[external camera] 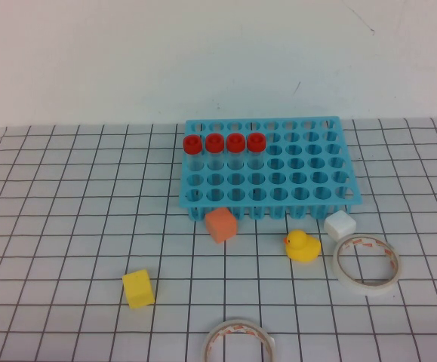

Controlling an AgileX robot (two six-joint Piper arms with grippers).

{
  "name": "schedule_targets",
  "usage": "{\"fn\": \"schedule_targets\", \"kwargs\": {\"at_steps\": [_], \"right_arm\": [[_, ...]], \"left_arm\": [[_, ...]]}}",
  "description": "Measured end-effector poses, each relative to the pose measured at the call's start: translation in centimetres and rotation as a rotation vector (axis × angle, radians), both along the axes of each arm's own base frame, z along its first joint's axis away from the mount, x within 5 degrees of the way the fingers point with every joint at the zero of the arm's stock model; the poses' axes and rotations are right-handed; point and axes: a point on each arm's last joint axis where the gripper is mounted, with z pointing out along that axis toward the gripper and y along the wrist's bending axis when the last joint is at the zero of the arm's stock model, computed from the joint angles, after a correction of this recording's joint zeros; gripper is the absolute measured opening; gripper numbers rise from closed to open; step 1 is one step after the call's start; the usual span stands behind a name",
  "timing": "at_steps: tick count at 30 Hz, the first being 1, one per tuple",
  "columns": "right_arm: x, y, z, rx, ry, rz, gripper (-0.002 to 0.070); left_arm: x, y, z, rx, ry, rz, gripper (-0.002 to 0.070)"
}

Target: Place the test tubes

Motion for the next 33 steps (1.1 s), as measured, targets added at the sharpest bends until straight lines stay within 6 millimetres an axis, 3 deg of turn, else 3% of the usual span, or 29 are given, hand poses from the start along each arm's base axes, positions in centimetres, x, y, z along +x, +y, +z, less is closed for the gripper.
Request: {"fn": "schedule_targets", "kwargs": {"at_steps": [5, 16, 33], "right_arm": [[0.0, 0.0, 0.0, 0.000, 0.002, 0.000, -0.0001], [0.0, 0.0, 0.0, 0.000, 0.002, 0.000, -0.0001], [0.0, 0.0, 0.0, 0.000, 0.002, 0.000, -0.0001]], "left_arm": [[-0.4, 0.5, -0.6, 0.092, 0.012, 0.074, -0.0002], [0.0, 0.5, -1.7, 0.084, -0.073, 0.060, -0.0002], [-0.3, 0.3, -3.0, 0.182, 0.069, 0.005, -0.0002]]}}
